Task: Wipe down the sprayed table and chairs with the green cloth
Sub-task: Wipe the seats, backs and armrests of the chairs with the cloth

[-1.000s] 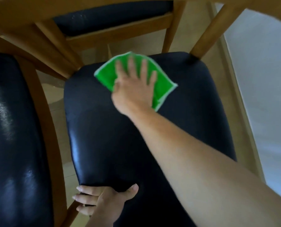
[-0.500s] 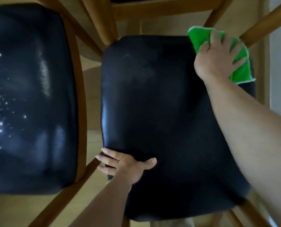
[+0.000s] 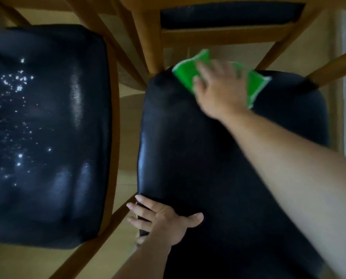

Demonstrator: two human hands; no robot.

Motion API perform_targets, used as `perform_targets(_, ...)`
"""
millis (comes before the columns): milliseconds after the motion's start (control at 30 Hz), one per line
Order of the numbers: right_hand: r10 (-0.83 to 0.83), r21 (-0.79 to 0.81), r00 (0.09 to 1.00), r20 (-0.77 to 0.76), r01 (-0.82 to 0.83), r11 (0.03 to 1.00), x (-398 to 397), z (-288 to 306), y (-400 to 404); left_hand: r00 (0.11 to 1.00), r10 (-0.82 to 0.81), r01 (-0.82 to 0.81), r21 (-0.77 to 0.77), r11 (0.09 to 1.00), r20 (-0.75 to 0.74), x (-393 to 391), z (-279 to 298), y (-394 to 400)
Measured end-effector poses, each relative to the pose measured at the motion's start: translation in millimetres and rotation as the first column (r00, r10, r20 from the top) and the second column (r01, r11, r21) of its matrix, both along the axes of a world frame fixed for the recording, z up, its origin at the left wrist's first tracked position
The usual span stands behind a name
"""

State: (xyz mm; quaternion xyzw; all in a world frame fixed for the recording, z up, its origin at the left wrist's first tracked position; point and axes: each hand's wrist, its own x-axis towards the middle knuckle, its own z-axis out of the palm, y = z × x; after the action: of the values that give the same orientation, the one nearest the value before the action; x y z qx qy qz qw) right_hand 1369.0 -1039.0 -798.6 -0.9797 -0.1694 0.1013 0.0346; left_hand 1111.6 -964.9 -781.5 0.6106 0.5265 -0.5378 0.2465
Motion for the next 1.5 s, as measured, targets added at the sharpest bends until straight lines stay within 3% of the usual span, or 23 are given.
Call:
perform_targets(100, -0.319, -0.042, 0.947, -0.043, 0.317, 0.947, 13.7, -2.2, -16.8, 1.0, 0.029, -0.029, -0.008, 1.0, -0.001, -1.5, -2.5, 1.4)
perform_targets(233, -0.373, -0.033, 0.914, -0.161, 0.372, 0.927, -4.1, 4.0, 13.6, 0.998, 0.055, -0.053, -0.034, 0.998, 0.037, -6.6, -4.8, 1.0)
perform_targets(367, -0.156, 0.025, 0.977, -0.149, 0.162, 0.987, -56.3, 6.6, 48.3, 0.998, 0.062, -0.06, -0.053, 0.997, 0.032, -5.8, -5.8, 1.6)
perform_targets(467, 0.136, 0.044, 0.981, -0.14, -0.131, 0.99, -106.4, 8.7, 66.4, 0.997, 0.075, -0.074, -0.059, 0.996, 0.019, -4.0, -4.6, 2.1)
perform_targets(567, 0.443, 0.072, 0.872, -0.208, -0.438, 0.896, -144.5, 11.6, 57.8, 0.997, 0.072, -0.07, -0.055, 0.996, 0.039, -4.2, -3.5, 2.0)
perform_targets(667, 0.598, 0.131, 0.757, -0.264, -0.586, 0.799, -151.3, 13.4, 31.1, 0.996, 0.054, -0.05, -0.058, 0.997, 0.066, -5.6, -2.4, 1.5)
perform_targets(700, 0.604, 0.125, 0.754, -0.259, -0.594, 0.795, -141.4, 13.8, 23.1, 0.996, 0.055, -0.05, -0.061, 0.997, 0.072, -5.5, -2.5, 1.4)
perform_targets(767, 0.504, 0.068, 0.838, -0.21, -0.502, 0.862, -109.5, 11.3, 12.2, 0.995, 0.064, -0.059, -0.069, 0.996, 0.077, -5.3, -3.7, 2.2)
perform_targets(867, 0.151, 0.033, 0.97, -0.192, -0.147, 0.989, -57.6, 9.0, 5.0, 0.992, 0.085, -0.078, -0.079, 0.994, 0.088, -4.7, -3.1, 4.8)
perform_targets(967, -0.075, 0.004, 0.975, -0.209, 0.077, 0.997, -53.9, 5.2, 22.0, 0.991, 0.089, -0.081, -0.085, 0.993, 0.097, -5.3, -3.5, 5.2)
perform_targets(1033, -0.12, 0.022, 0.966, -0.228, 0.128, 0.991, -74.9, 7.4, 45.4, 0.992, 0.086, -0.077, -0.092, 0.993, 0.097, -5.7, -3.6, 5.1)
perform_targets(1233, 0.238, 0.058, 0.934, -0.267, -0.231, 0.971, -153.4, 16.0, 49.3, 0.981, 0.093, -0.07, -0.136, 0.988, 0.171, -9.2, 4.1, 8.8)
perform_targets(1333, 0.286, 0.084, 0.902, -0.324, -0.274, 0.958, -191.2, 18.5, 21.7, 0.963, 0.023, 0.029, -0.188, 0.982, 0.268, -25.9, 3.5, 17.6)
perform_targets(1400, 0.297, 0.085, 0.882, -0.365, -0.286, 0.954, -229.9, 22.3, 4.3, 0.919, -0.02, 0.124, -0.24, 0.963, 0.393, -47.2, 1.1, 30.4)
perform_targets(1500, 0.334, 0.048, 0.838, -0.431, -0.349, 0.936, -300.6, 32.1, -16.4, 0.772, -0.062, 0.249, -0.211, 0.945, 0.632, -78.7, 6.5, 51.9)
